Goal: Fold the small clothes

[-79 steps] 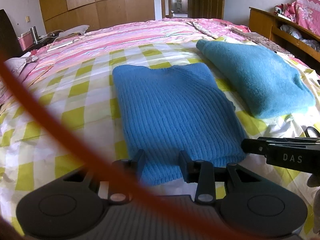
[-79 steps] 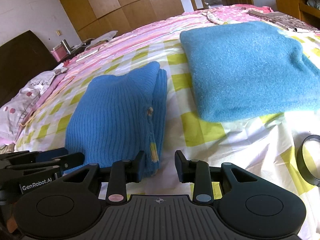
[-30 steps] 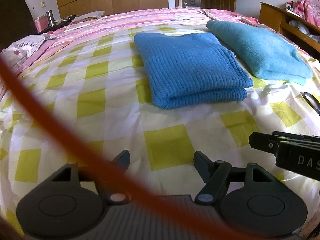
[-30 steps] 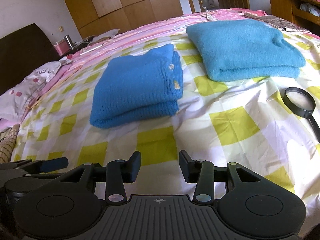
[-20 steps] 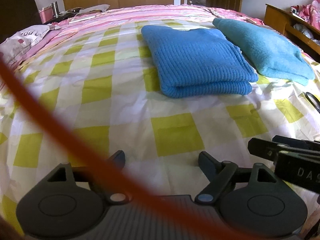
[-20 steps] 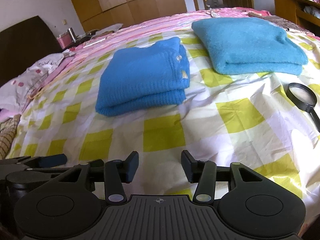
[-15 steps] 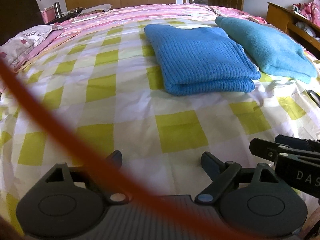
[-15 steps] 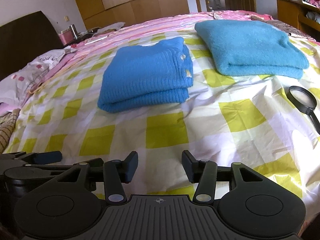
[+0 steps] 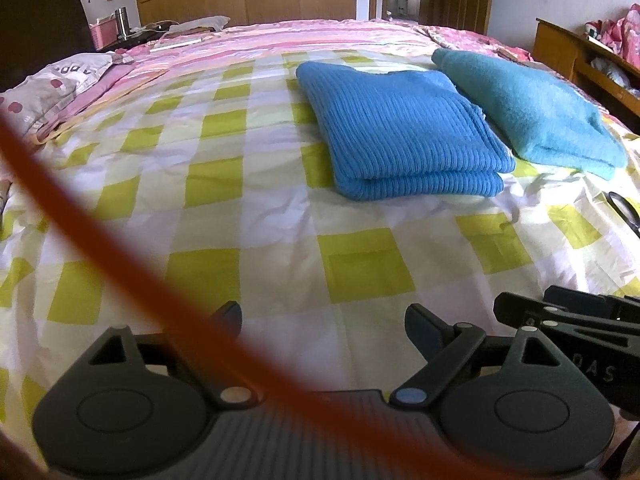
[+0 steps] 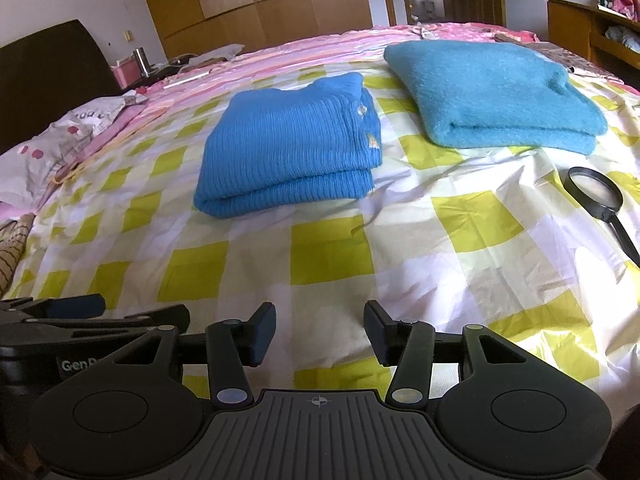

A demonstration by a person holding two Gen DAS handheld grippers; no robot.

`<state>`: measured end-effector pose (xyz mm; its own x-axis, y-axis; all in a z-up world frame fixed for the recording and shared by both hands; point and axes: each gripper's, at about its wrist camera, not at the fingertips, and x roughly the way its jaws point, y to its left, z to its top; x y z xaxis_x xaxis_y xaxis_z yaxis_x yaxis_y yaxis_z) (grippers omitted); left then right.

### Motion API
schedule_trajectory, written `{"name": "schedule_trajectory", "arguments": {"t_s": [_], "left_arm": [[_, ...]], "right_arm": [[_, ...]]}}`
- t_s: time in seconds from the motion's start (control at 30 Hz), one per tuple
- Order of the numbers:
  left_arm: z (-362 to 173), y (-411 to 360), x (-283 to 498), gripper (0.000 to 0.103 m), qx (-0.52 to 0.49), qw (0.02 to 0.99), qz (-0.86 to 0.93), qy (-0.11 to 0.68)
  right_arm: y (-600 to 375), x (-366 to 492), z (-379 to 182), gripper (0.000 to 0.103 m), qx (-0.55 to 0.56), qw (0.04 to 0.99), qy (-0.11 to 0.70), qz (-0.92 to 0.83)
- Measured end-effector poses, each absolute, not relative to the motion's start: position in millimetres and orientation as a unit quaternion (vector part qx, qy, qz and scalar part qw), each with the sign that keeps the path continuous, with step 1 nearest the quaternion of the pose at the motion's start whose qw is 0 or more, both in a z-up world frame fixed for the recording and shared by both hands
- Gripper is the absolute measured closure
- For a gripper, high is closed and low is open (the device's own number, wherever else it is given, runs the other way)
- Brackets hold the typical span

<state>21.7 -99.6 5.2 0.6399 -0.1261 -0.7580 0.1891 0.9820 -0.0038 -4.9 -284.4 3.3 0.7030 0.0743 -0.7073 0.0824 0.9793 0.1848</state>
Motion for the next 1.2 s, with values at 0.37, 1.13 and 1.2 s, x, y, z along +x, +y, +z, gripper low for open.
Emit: {"name": "schedule_trajectory", "arguments": {"t_s": [0.37, 1.13, 1.2], "left_arm": [[11.1, -95.0, 11.2, 0.002, 0.036, 0.912, -0.086, 0.399], [9.9, -92.8, -2.7, 0.0, 0.058, 0.921, -0.075, 0.378], [9.3, -92.7, -2.9, 0.0, 0.058, 0.921, -0.075, 0.378]], "right_arm": [[-281.5, -11.4, 2.8, 0.054, 0.104, 0.916, 0.387, -0.007], [-276.1, -24.0, 4.7, 0.054, 0.106, 0.918, 0.382, -0.017], [-275.8, -24.2, 5.0, 0.054, 0.105, 0.918, 0.382, -0.019]]}}
